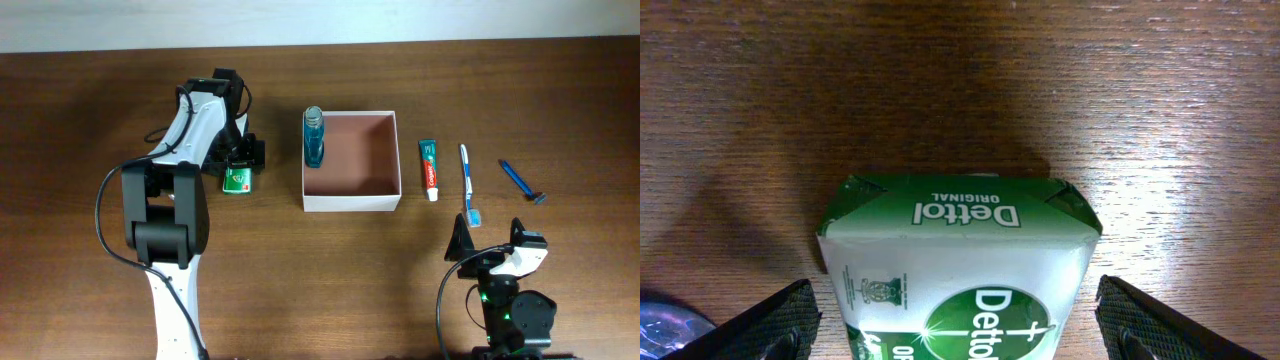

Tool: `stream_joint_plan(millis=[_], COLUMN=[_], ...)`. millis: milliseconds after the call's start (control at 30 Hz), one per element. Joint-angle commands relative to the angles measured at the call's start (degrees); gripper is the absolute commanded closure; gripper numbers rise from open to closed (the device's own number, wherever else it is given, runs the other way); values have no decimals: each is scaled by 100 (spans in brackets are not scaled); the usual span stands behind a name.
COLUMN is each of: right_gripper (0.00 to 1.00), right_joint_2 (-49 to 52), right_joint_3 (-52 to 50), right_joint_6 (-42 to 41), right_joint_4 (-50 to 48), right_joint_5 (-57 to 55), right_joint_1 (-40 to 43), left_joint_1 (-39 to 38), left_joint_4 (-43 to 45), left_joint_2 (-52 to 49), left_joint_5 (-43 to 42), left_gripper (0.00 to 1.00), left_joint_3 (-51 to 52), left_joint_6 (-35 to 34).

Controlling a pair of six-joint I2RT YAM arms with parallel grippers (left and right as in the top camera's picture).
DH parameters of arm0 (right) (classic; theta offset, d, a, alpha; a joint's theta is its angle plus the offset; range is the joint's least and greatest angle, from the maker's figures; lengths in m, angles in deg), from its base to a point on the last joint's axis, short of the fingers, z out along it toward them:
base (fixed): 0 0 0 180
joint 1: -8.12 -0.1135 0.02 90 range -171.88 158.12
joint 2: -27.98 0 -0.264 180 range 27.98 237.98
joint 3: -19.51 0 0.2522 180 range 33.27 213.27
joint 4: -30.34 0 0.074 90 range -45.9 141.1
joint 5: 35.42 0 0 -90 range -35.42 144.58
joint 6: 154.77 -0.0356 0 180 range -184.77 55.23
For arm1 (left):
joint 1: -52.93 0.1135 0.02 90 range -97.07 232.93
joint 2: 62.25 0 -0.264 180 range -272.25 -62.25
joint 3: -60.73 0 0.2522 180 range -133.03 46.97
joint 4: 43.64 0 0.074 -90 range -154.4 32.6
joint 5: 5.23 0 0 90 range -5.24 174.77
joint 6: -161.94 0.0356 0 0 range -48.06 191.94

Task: Pack container
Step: 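Lower and close the left gripper on the Dettol soap bar, then lift the soap bar with the left gripper and carry it over the box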

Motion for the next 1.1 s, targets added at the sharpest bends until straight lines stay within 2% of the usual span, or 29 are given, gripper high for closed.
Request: stream_joint_plan(millis=[0, 700, 833, 1067], right_gripper=[1, 1, 1, 1], right_joint_2=[-48, -48, -48, -48], right_joint_3=[-26, -26, -26, -26], right_joint_6=[59, 59, 59, 59], right_joint_4=[28, 28, 28, 28], right_joint_5=[52, 52, 52, 52], right_joint_1=[37, 35, 37, 37], left_joint_1=[-17, -17, -17, -17], left_joint_4=[7, 146, 151, 146], left_joint_2=[-131, -131, -131, -131], left_joint_5=[-85, -81, -81, -85], left_gripper=[11, 11, 27, 70], left_joint_3=[52, 295, 295, 293], left_joint_6=[7, -35, -35, -35])
